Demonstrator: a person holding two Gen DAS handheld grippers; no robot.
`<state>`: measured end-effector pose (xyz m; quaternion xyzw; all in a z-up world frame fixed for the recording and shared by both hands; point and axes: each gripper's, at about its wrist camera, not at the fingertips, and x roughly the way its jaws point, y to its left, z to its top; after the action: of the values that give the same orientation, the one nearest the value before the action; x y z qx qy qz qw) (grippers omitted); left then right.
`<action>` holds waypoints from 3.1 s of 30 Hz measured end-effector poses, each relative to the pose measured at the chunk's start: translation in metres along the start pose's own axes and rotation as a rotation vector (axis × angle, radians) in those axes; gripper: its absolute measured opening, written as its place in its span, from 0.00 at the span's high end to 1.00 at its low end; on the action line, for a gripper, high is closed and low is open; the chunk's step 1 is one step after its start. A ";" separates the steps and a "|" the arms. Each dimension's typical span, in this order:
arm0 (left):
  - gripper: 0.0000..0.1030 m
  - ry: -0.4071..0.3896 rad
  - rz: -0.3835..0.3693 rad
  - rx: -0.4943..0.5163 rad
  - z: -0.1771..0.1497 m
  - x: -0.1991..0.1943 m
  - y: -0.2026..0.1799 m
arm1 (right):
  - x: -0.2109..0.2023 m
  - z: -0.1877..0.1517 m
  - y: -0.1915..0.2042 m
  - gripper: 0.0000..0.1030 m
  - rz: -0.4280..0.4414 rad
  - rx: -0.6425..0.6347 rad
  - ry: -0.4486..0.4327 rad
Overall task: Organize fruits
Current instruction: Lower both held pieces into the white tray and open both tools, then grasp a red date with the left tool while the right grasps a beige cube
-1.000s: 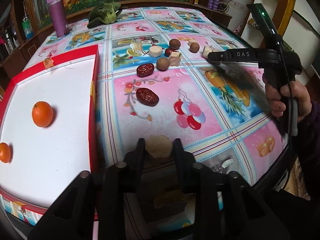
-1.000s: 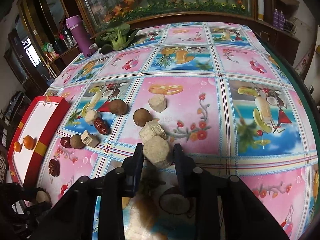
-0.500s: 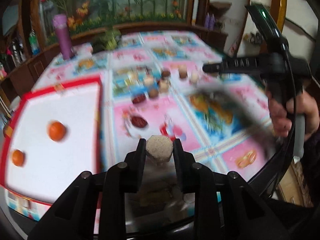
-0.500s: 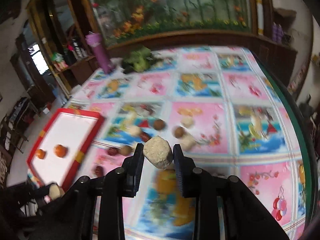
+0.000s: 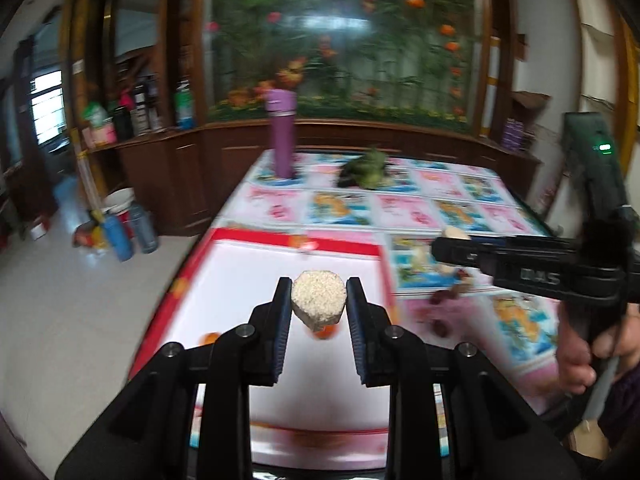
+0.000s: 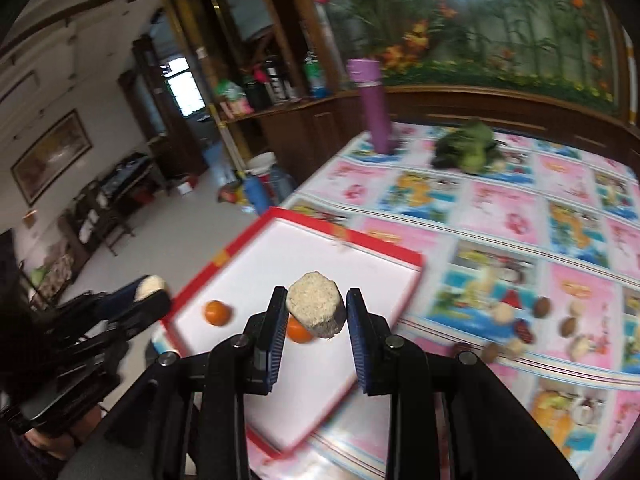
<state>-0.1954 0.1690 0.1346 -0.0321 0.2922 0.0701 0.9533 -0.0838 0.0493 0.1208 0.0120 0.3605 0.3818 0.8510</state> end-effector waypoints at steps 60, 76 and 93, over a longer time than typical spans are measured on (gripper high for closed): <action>0.36 0.204 -0.205 0.139 -0.041 0.060 -0.089 | -0.061 -0.099 -0.147 0.49 -0.236 0.199 0.055; 0.36 0.376 -0.234 0.141 -0.047 0.118 -0.150 | -0.025 -0.080 -0.188 0.49 -0.425 0.121 0.108; 0.45 0.466 -0.155 0.105 -0.043 0.157 -0.153 | -0.024 -0.068 -0.238 0.58 -0.389 0.306 0.090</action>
<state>-0.0669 0.0314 0.0136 -0.0204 0.5039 -0.0279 0.8630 0.0159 -0.1521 0.0147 0.0539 0.4472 0.1519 0.8798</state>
